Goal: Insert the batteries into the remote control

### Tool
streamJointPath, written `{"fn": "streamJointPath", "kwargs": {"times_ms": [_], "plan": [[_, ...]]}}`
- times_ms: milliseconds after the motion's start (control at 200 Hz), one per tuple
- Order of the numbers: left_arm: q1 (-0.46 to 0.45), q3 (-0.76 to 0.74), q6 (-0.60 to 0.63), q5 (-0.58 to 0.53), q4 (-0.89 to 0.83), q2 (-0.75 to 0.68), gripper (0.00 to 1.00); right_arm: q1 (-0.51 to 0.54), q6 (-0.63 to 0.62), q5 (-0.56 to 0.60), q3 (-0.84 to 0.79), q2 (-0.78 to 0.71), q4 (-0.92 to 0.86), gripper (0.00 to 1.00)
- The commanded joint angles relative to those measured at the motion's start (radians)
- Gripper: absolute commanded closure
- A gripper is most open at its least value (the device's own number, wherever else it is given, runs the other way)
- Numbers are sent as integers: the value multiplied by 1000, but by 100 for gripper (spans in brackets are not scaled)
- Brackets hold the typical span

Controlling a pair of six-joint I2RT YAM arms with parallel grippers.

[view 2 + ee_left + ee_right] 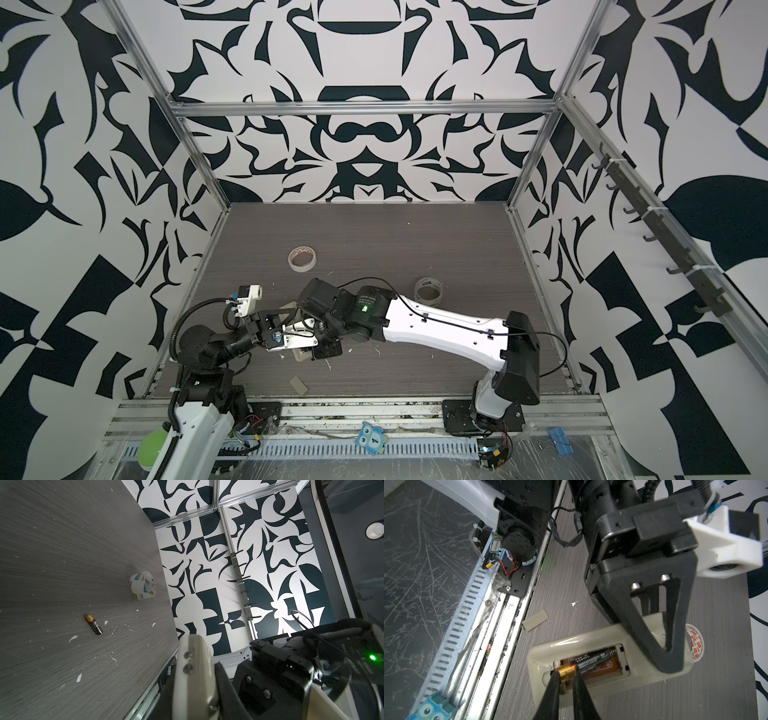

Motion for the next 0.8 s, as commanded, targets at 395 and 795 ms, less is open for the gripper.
{"fn": "streamJointPath", "kwargs": {"times_ms": [395, 795], "plan": [[0, 39, -3, 23, 25, 1, 100, 2, 22, 2, 73, 40, 16, 87], [0, 39, -8, 26, 33, -2, 100, 2, 23, 39, 70, 46, 7, 87]]}}
